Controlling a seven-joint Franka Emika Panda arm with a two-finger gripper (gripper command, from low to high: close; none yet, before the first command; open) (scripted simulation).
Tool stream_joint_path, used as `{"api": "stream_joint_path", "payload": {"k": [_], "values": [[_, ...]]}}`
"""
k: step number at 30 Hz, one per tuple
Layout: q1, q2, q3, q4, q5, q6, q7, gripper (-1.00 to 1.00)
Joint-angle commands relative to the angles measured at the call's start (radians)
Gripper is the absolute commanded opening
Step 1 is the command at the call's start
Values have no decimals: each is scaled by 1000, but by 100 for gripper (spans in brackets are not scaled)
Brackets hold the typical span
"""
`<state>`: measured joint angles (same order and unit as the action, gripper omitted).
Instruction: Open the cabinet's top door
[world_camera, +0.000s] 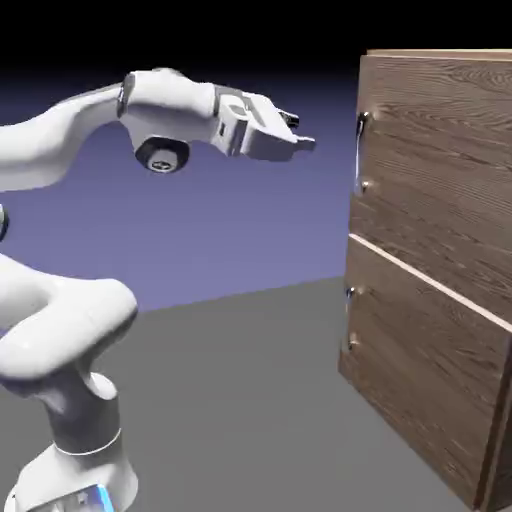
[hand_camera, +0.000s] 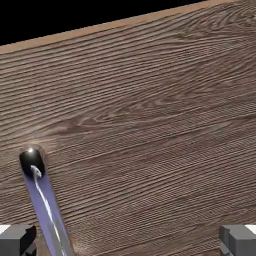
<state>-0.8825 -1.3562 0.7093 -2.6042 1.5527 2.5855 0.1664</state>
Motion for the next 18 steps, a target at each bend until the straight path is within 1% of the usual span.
{"api": "stream_joint_path", "payload": {"k": [1,18], "values": [[-25,-22,20,6,44,-13,-16,0],[-451,-396,358,104,783,-228,-290,0]]}}
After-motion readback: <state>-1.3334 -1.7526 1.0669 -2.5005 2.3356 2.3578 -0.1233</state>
